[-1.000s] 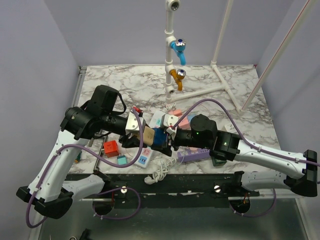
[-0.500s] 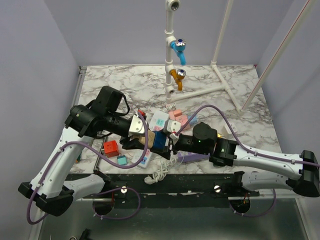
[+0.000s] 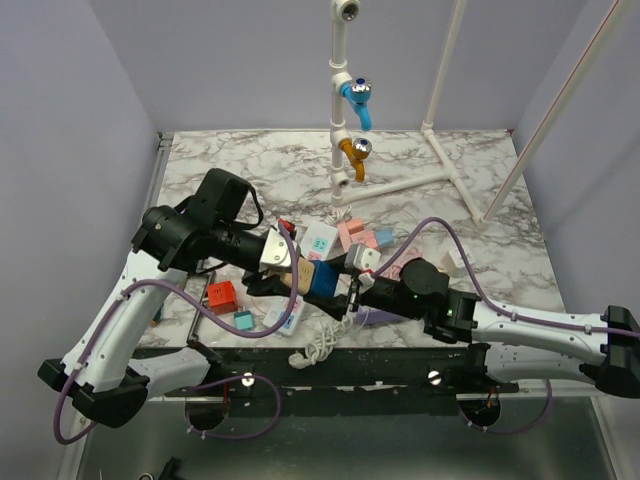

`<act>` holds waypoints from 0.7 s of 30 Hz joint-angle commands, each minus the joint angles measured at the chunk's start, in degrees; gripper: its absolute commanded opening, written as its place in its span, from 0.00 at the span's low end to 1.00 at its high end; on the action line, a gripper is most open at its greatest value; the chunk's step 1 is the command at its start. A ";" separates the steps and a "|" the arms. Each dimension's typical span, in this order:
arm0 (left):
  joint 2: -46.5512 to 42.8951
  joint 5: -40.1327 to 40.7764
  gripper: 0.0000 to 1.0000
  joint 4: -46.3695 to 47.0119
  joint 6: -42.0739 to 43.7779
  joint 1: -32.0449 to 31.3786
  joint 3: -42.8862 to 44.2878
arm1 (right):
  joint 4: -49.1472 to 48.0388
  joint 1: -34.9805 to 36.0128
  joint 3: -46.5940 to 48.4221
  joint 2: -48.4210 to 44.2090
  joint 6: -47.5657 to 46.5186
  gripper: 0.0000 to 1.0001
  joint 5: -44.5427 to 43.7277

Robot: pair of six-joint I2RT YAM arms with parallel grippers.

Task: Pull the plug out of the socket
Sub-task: Remove the plug from the socket.

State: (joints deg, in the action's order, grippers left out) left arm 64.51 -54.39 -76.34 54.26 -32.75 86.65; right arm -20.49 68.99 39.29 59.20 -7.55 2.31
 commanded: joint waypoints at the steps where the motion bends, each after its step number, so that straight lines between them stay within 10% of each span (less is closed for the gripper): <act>1: -2.55 -1.44 0.00 -5.51 1.36 1.05 5.16 | 13.59 -1.35 -2.11 0.78 0.59 0.00 -9.49; 21: 1.13 -4.17 0.00 -16.23 6.86 1.02 8.10 | 25.06 1.07 6.19 6.87 -7.57 0.01 -10.09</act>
State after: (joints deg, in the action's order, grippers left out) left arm 67.09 -51.86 -84.31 60.66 -31.94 92.16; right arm -12.43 69.95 46.06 62.76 -9.34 0.51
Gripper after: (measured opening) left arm 0.603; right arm 0.672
